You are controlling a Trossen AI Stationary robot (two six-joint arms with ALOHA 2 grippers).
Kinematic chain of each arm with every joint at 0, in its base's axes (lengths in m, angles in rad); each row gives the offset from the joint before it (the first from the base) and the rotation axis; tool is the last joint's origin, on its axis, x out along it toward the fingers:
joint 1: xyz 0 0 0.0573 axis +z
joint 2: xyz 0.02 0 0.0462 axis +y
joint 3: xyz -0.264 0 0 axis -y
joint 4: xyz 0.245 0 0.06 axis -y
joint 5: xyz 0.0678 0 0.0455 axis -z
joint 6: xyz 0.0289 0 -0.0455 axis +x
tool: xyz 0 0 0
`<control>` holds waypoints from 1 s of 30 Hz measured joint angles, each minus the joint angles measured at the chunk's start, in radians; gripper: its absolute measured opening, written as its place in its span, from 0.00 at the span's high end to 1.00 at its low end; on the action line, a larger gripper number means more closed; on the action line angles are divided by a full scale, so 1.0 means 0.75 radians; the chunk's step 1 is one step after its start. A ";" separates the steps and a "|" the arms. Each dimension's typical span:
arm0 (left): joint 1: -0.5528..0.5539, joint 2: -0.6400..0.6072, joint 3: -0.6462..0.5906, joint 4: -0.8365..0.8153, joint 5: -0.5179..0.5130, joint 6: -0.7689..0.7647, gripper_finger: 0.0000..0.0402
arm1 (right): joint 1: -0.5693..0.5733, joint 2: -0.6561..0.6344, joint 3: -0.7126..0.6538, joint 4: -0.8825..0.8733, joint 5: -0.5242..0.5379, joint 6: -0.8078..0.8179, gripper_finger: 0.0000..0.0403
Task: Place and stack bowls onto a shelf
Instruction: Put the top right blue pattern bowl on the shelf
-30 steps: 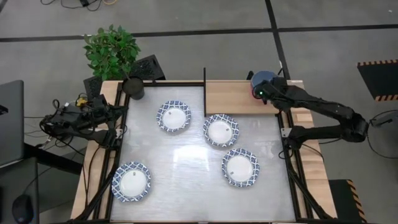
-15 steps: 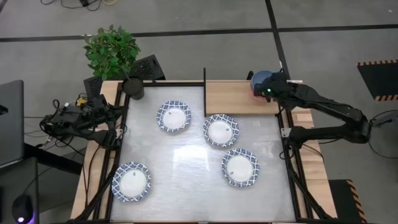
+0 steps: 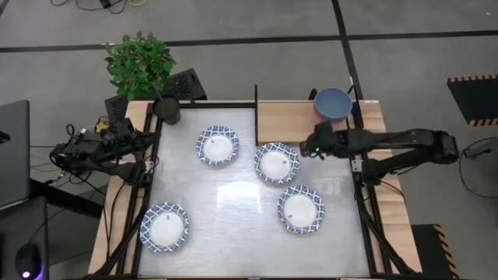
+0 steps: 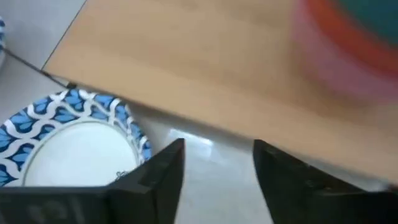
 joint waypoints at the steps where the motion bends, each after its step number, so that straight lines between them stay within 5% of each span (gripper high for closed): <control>1: 0.000 0.000 0.000 0.000 0.000 0.000 1.00 | 0.019 0.018 -0.025 0.048 0.000 0.027 0.42; 9: 0.000 0.000 0.000 0.000 0.000 0.000 1.00 | 0.127 0.193 -0.106 0.341 -0.001 0.086 0.36; 20: 0.000 0.000 0.000 -0.001 0.000 0.000 1.00 | 0.199 0.457 -0.107 0.421 -0.102 0.156 0.36; 25: 0.000 0.000 0.000 -0.001 0.000 0.001 1.00 | 0.220 0.487 -0.107 0.434 -0.106 0.193 0.45; 30: 0.000 0.000 0.000 -0.001 -0.001 0.000 1.00 | 0.220 0.484 -0.107 0.430 -0.140 0.193 0.64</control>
